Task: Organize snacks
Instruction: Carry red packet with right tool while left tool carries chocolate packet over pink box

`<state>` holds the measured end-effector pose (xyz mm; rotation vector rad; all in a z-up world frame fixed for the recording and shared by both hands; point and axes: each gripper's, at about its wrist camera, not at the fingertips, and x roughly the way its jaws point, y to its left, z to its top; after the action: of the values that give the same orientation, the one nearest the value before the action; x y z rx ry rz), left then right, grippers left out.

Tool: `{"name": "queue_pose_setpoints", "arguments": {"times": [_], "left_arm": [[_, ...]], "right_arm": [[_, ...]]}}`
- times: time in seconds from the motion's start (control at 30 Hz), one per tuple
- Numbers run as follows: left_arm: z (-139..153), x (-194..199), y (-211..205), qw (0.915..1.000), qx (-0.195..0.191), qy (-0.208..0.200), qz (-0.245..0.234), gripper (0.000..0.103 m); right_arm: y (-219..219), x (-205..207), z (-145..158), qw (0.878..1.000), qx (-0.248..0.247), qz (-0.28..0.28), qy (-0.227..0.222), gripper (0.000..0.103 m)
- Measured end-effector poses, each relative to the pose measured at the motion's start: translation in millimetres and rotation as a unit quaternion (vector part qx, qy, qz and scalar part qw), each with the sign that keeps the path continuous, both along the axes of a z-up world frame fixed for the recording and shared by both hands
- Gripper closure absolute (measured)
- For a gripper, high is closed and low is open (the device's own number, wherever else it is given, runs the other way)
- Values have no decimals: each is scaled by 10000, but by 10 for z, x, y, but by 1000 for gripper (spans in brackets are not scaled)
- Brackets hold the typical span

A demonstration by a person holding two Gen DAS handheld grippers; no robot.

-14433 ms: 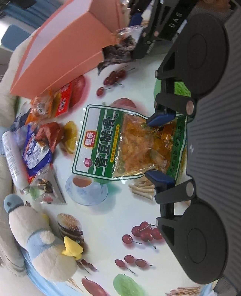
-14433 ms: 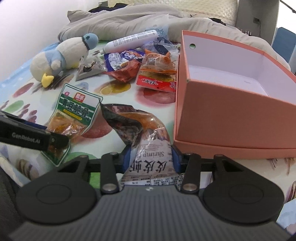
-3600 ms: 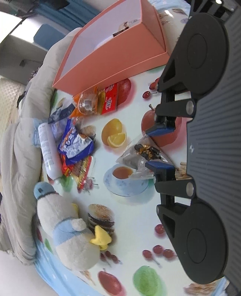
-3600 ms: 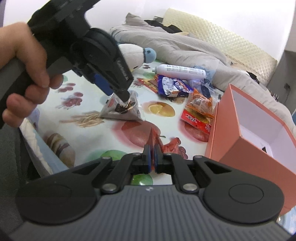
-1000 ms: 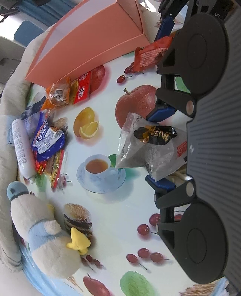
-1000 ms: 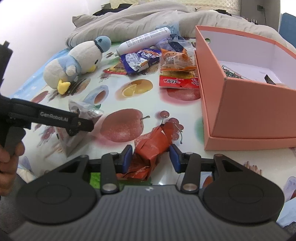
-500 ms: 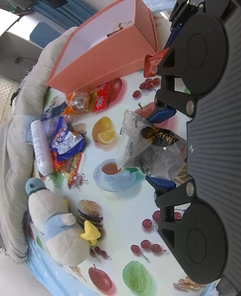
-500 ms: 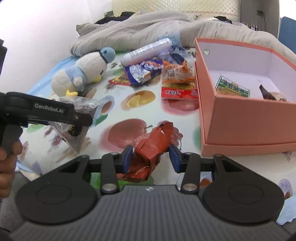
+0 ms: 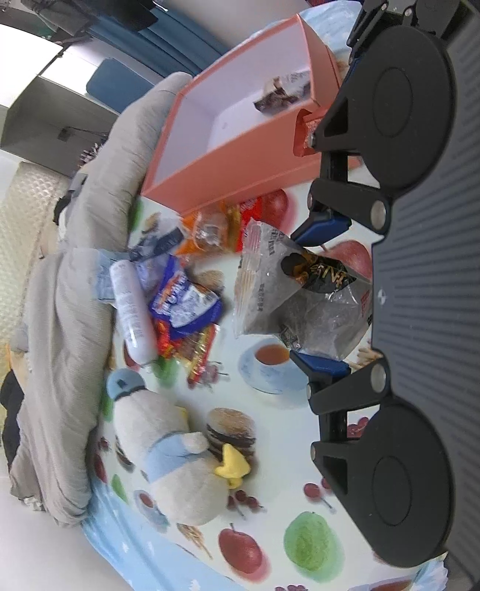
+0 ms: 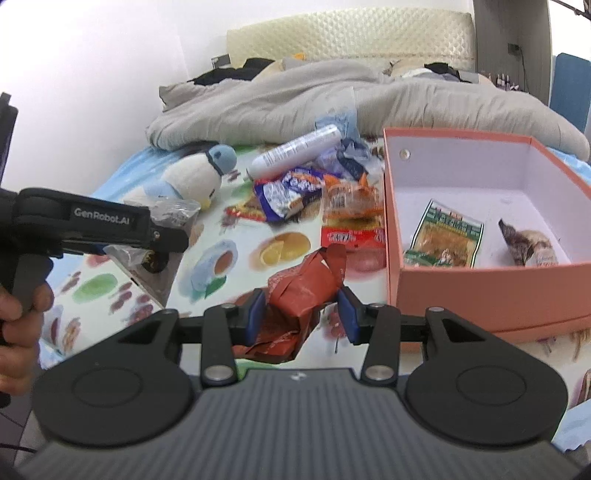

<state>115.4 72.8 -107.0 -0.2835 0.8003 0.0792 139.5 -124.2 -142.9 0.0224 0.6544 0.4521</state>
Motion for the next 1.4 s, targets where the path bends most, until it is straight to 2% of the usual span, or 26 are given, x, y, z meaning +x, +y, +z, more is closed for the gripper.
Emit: {"name": "queue_pose_setpoints", "arguments": {"times": [0.5, 0.87, 1.17, 1.4], "left_arm": [[613, 91, -235, 9980, -62, -599, -206, 38], [1036, 299, -546, 9936, -163, -1013, -480, 38], [1384, 607, -935, 9895, -213, -1190, -788, 38], [1423, 999, -1293, 9880, -247, -1085, -1068, 38]], "right_arm": [[-233, 120, 533, 9978, 118, -200, -628, 57], [-556, 302, 916, 9927, 171, -560, -1054, 57], [-902, 491, 1169, 9893, 215, -825, -1184, 57], [-1195, 774, 1122, 9878, 199, -1124, -1055, 57]]}}
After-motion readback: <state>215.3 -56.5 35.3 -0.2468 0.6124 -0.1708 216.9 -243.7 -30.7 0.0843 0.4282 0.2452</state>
